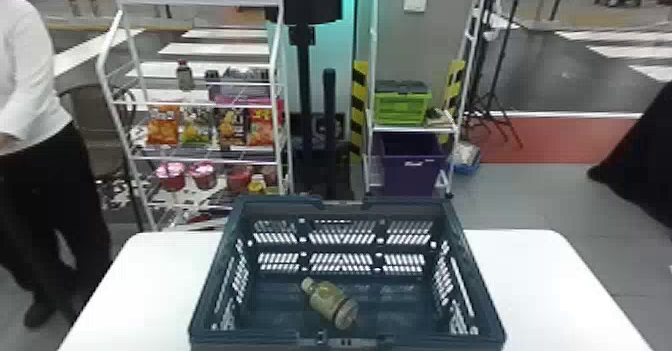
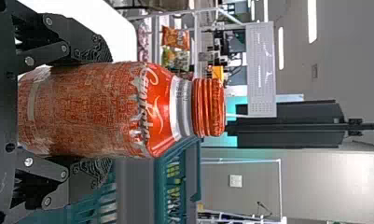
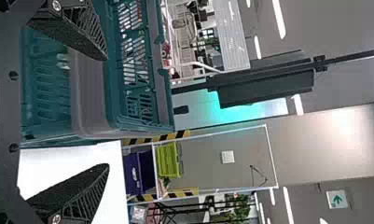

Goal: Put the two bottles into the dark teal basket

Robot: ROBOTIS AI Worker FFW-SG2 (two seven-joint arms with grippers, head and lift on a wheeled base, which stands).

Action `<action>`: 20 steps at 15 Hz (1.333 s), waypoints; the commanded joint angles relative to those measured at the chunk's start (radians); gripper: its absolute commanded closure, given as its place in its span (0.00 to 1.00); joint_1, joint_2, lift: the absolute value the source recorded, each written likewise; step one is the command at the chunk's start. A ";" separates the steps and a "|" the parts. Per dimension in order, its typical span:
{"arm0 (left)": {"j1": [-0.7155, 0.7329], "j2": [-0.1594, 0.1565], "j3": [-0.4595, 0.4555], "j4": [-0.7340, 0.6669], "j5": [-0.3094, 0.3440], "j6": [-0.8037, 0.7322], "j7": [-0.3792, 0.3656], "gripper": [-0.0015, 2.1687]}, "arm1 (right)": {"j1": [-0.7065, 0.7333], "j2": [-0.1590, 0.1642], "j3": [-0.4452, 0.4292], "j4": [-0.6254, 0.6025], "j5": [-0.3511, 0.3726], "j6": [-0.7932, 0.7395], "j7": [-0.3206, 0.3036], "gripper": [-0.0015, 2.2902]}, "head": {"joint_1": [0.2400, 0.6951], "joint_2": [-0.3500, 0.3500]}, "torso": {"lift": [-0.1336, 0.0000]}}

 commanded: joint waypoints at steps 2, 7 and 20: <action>0.019 0.025 0.073 -0.208 -0.004 0.133 0.020 0.96 | 0.029 0.008 0.001 0.077 -0.003 -0.114 0.019 0.03 | 0.57 0.50 | 1.00; -0.121 0.054 0.098 -0.421 0.003 0.492 0.020 0.96 | 0.058 0.013 0.005 0.129 0.003 -0.166 0.022 0.04 | 0.57 0.50 | 1.00; -1.049 0.045 -0.324 -0.099 0.122 1.305 -0.126 0.96 | 0.118 0.036 0.009 0.142 0.035 -0.178 0.020 0.04 | 0.57 0.50 | 1.00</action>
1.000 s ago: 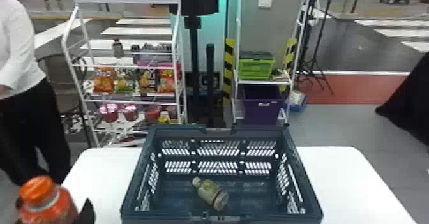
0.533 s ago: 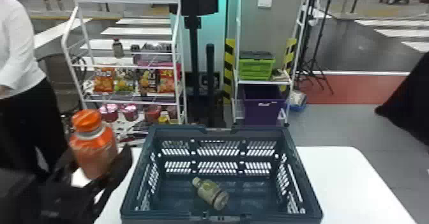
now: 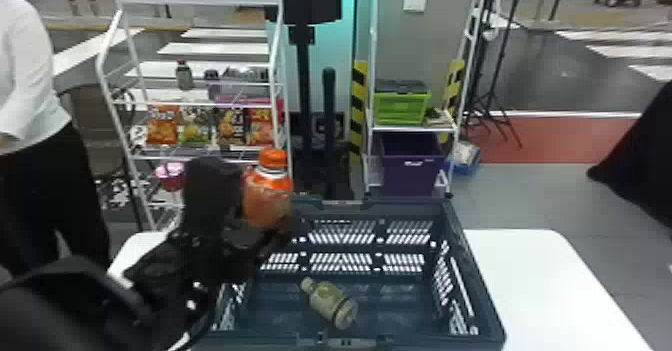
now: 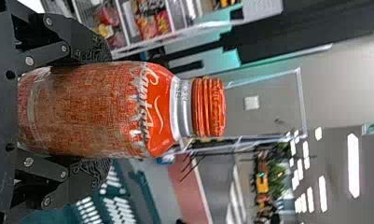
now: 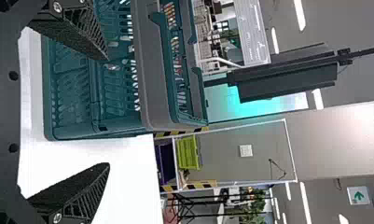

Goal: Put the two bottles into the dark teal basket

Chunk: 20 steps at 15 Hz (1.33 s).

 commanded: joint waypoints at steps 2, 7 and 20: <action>-0.165 -0.083 -0.072 0.157 -0.048 0.220 -0.110 0.96 | 0.014 0.003 -0.008 0.007 -0.003 -0.006 0.000 0.04 | 0.57 0.50 | 1.00; -0.381 -0.153 -0.187 0.410 -0.169 0.465 -0.388 0.96 | 0.006 0.005 -0.013 0.030 -0.012 -0.018 0.000 0.04 | 0.57 0.50 | 1.00; -0.501 -0.380 -0.188 0.811 -0.577 0.465 -0.757 0.02 | 0.001 0.019 -0.007 0.048 -0.008 -0.024 0.000 0.04 | 0.57 0.50 | 1.00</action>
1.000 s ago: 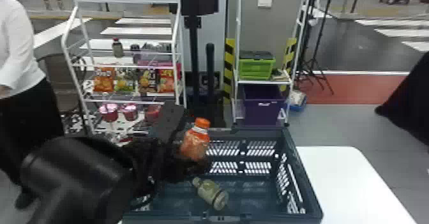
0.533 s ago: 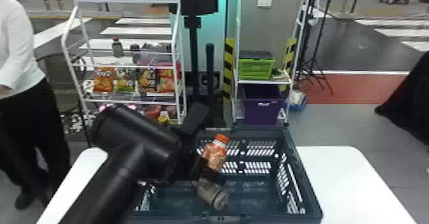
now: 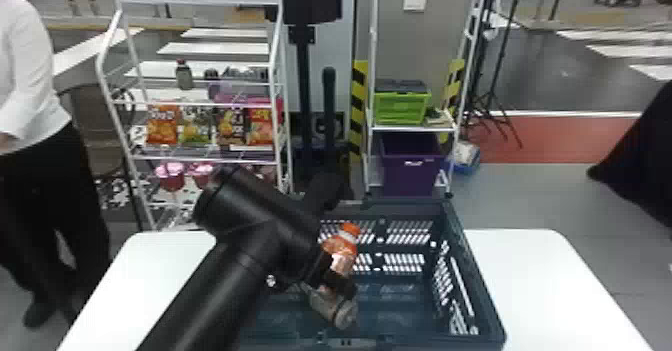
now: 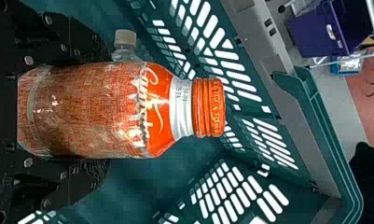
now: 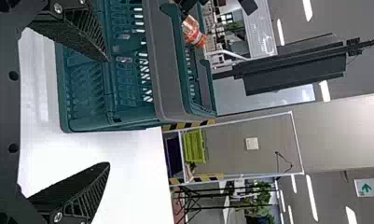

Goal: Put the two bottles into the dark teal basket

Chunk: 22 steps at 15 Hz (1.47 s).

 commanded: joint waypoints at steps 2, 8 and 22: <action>0.019 -0.001 0.028 -0.026 -0.023 0.002 0.003 0.00 | -0.002 0.004 0.001 0.007 0.000 -0.004 0.000 0.04 | 0.57 0.50 | 1.00; 0.142 -0.001 0.231 -0.306 -0.005 -0.001 0.028 0.01 | -0.002 0.007 0.001 0.013 -0.003 -0.008 0.000 0.04 | 0.57 0.50 | 1.00; 0.955 -0.005 0.815 -1.020 0.482 -0.357 0.361 0.04 | -0.012 -0.029 -0.002 -0.129 0.012 0.118 0.005 0.04 | 0.57 0.50 | 1.00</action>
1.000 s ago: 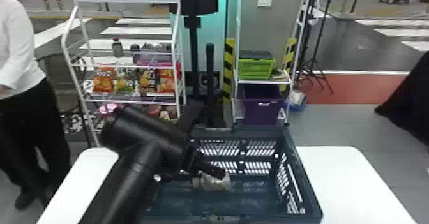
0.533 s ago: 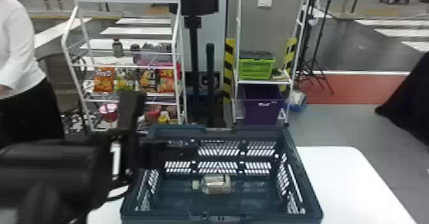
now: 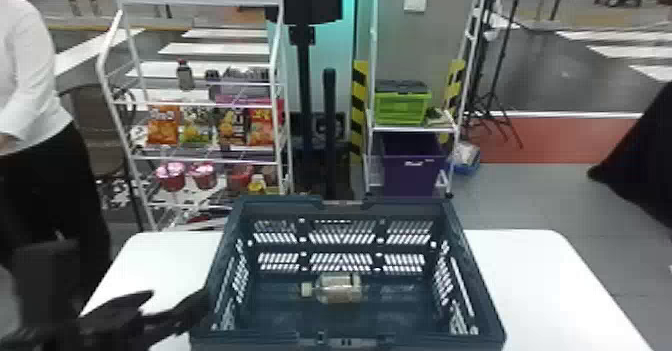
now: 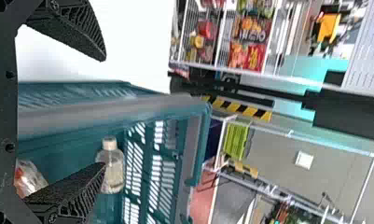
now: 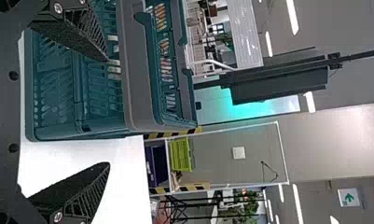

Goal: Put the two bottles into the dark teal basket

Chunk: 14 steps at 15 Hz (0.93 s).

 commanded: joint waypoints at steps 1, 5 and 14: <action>0.162 -0.013 0.084 -0.038 0.074 -0.229 0.010 0.04 | -0.011 -0.007 0.003 -0.031 0.006 0.079 0.000 0.04 | 0.57 0.50 | 1.00; 0.383 -0.013 0.165 -0.035 0.180 -0.578 0.002 0.04 | -0.034 -0.019 0.020 -0.070 0.025 0.177 0.000 0.04 | 0.57 0.50 | 1.00; 0.560 -0.013 0.073 0.290 0.142 -1.131 0.022 0.04 | -0.049 -0.019 0.093 -0.092 0.092 0.263 -0.003 0.04 | 0.57 0.50 | 1.00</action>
